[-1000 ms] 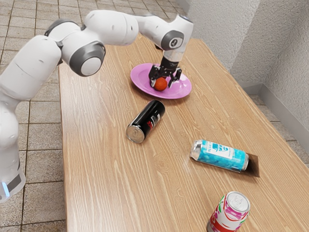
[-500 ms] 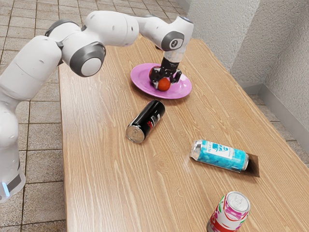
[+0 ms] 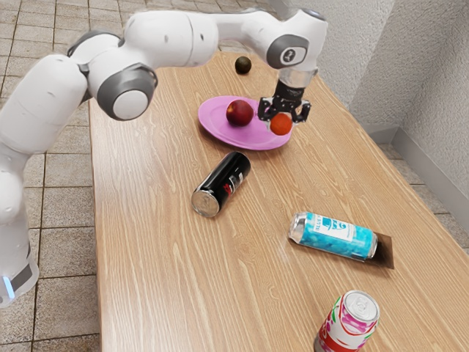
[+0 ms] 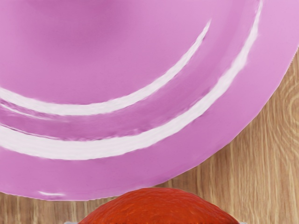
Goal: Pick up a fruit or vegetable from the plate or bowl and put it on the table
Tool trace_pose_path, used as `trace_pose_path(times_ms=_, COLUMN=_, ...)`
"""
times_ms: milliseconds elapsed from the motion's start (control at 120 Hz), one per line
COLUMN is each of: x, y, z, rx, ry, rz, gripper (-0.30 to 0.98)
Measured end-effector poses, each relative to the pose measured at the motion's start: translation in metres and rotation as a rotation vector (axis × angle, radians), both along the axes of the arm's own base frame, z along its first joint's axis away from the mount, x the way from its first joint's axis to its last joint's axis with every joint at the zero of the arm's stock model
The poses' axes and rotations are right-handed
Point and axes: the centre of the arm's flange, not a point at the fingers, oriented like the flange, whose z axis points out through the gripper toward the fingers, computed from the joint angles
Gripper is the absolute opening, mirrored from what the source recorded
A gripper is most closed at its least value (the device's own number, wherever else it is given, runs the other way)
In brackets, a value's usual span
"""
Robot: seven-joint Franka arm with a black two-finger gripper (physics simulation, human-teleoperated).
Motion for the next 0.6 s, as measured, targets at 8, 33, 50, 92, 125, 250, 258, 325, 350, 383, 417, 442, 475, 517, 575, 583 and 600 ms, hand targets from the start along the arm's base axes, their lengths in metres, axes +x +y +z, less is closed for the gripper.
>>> trace_pose_path(times_ms=8, x=0.002, y=-0.004, z=0.001, rx=0.001, ry=-0.001, rz=-0.006, gripper=0.35)
trace_pose_path(times_ms=33, x=0.006, y=-0.017, z=0.002, rx=0.001, ry=-0.004, rz=-0.027, gripper=0.35)
trace_pose_path(times_ms=50, x=0.009, y=-0.025, z=0.002, rx=0.0, ry=-0.004, rz=-0.041, gripper=0.35)
trace_pose_path(times_ms=92, x=0.013, y=-0.044, z=0.003, rx=-0.006, ry=-0.005, rz=-0.07, gripper=0.35)
trace_pose_path(times_ms=125, x=0.017, y=-0.057, z=0.002, rx=-0.01, ry=-0.002, rz=-0.093, gripper=0.35)
trace_pose_path(times_ms=250, x=0.027, y=-0.102, z=-0.009, rx=-0.017, ry=0.014, rz=-0.164, gripper=0.35)
trace_pose_path(times_ms=258, x=0.028, y=-0.104, z=-0.01, rx=-0.017, ry=0.016, rz=-0.168, gripper=0.35)
trace_pose_path(times_ms=325, x=0.029, y=-0.113, z=-0.014, rx=-0.019, ry=0.024, rz=-0.183, gripper=0.35)
trace_pose_path(times_ms=350, x=0.029, y=-0.115, z=-0.015, rx=-0.02, ry=0.026, rz=-0.186, gripper=0.35)
trace_pose_path(times_ms=383, x=0.029, y=-0.117, z=-0.015, rx=-0.02, ry=0.028, rz=-0.191, gripper=0.35)
trace_pose_path(times_ms=417, x=0.029, y=-0.12, z=-0.015, rx=-0.019, ry=0.03, rz=-0.196, gripper=0.38)
trace_pose_path(times_ms=442, x=0.029, y=-0.123, z=-0.015, rx=-0.019, ry=0.03, rz=-0.201, gripper=0.43)
trace_pose_path(times_ms=475, x=0.029, y=-0.126, z=-0.015, rx=-0.019, ry=0.029, rz=-0.206, gripper=0.49)
trace_pose_path(times_ms=517, x=0.029, y=-0.129, z=-0.014, rx=-0.019, ry=0.03, rz=-0.211, gripper=0.54)
trace_pose_path(times_ms=575, x=0.029, y=-0.134, z=-0.014, rx=-0.019, ry=0.028, rz=-0.22, gripper=0.59)
trace_pose_path(times_ms=583, x=0.029, y=-0.135, z=-0.014, rx=-0.019, ry=0.028, rz=-0.22, gripper=0.59)
trace_pose_path(times_ms=600, x=0.029, y=-0.136, z=-0.014, rx=-0.018, ry=0.028, rz=-0.222, gripper=0.6)
